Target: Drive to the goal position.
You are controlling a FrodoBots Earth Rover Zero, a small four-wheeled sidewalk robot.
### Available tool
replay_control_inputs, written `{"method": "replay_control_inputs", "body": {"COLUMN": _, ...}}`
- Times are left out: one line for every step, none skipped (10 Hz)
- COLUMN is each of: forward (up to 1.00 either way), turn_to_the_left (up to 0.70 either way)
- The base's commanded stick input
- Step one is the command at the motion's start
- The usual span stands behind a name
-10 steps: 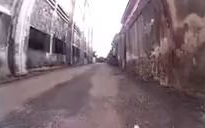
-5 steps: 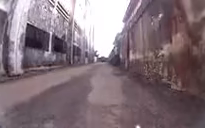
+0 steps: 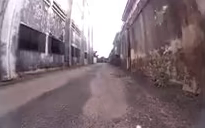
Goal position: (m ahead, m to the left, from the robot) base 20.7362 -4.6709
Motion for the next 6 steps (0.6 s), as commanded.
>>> {"method": "replay_control_inputs", "body": {"forward": 0.70, "turn_to_the_left": 0.00}}
{"method": "replay_control_inputs", "body": {"forward": 0.70, "turn_to_the_left": 0.00}}
{"method": "replay_control_inputs", "body": {"forward": 0.70, "turn_to_the_left": 0.00}}
{"method": "replay_control_inputs", "body": {"forward": 0.70, "turn_to_the_left": 0.00}}
{"method": "replay_control_inputs", "body": {"forward": 0.70, "turn_to_the_left": 0.00}}
{"method": "replay_control_inputs", "body": {"forward": 0.70, "turn_to_the_left": 0.00}}
